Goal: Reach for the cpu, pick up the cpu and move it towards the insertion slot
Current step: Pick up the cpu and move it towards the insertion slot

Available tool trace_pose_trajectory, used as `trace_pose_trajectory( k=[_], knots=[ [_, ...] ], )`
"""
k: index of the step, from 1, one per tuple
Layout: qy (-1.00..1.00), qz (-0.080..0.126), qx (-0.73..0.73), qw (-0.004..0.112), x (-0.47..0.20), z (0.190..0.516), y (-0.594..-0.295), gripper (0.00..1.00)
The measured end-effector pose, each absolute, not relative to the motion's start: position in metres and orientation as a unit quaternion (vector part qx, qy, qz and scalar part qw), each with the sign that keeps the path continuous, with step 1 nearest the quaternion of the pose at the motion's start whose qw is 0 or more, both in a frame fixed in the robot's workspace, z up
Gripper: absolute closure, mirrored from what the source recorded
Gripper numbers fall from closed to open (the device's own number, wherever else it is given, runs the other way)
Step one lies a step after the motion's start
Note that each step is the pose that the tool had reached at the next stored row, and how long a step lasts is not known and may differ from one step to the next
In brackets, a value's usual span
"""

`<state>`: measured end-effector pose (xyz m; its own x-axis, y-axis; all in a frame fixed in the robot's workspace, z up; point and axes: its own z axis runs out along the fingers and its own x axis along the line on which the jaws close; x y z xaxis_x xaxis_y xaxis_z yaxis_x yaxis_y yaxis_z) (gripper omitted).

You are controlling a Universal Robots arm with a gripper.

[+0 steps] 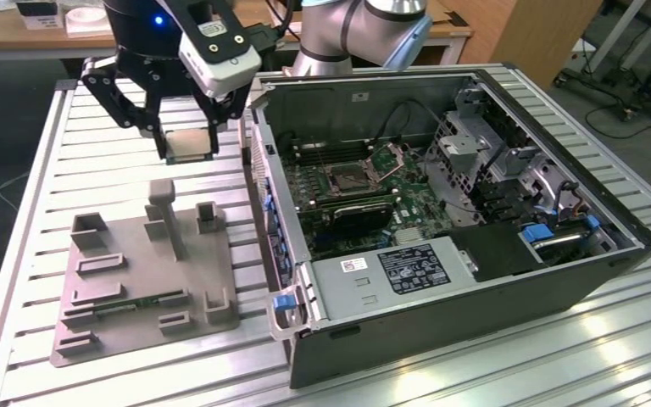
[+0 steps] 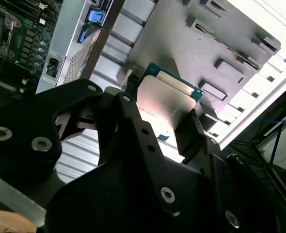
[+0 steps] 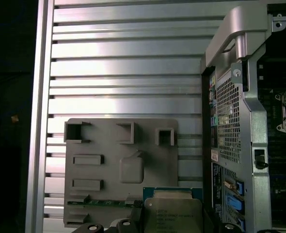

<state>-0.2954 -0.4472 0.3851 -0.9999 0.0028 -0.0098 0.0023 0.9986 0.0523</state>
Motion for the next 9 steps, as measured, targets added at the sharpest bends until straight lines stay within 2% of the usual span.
trace_pose_trajectory(
  k=[9],
  knots=[
    [1.000, 0.026, 0.001, 0.005, -0.279, 0.386, -0.447, 0.45]
  ],
)
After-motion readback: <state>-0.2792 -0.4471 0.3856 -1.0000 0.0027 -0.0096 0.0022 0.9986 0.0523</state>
